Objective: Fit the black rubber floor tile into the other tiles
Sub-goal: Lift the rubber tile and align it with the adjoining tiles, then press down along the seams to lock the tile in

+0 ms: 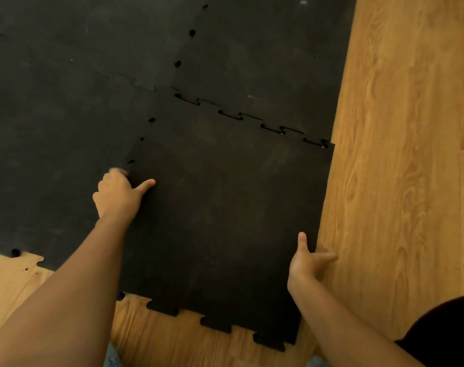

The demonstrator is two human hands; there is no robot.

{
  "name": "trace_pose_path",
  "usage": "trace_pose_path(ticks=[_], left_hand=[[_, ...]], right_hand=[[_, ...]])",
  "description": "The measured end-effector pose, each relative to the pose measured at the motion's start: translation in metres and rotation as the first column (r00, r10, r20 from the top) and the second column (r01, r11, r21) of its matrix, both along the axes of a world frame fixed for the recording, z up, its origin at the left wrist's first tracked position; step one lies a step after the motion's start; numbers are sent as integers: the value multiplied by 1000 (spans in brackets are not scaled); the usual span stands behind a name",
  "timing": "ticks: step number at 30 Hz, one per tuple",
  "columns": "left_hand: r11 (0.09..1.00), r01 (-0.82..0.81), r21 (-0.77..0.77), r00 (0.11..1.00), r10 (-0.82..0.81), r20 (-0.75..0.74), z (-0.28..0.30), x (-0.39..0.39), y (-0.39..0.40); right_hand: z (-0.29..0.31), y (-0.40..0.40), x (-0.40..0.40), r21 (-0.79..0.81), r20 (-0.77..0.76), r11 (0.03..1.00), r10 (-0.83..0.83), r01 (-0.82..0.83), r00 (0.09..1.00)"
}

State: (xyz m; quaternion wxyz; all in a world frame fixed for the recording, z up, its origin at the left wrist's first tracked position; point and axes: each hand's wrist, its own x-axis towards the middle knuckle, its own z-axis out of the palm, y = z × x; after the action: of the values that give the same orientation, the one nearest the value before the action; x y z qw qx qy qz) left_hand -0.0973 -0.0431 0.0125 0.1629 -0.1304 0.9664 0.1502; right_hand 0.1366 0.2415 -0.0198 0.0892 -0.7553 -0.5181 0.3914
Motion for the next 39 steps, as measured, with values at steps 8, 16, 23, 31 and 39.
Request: trace_pose_path(ticks=[8, 16, 23, 31, 39], left_hand=[[992, 109, -71, 971, -121, -207, -12, 63, 0], [996, -26, -84, 992, 16, -124, -22, 136, -23], [999, -35, -18, 997, 34, -72, -44, 202, 5], [997, 18, -74, 999, -21, -27, -59, 201, 10], [992, 49, -114, 998, -52, -19, -61, 188, 8]], right_hand=[[20, -32, -9, 279, 197, 747, 571, -604, 797], [16, -38, -66, 390, 369, -83, 927, -917, 73], [-10, -105, -109, 253, 491, -748, 646, -614, -585], [-32, -151, -144, 214, 517, -724, 654, -656, -553], [-40, -153, -167, 163, 559, -700, 646, -696, -519]])
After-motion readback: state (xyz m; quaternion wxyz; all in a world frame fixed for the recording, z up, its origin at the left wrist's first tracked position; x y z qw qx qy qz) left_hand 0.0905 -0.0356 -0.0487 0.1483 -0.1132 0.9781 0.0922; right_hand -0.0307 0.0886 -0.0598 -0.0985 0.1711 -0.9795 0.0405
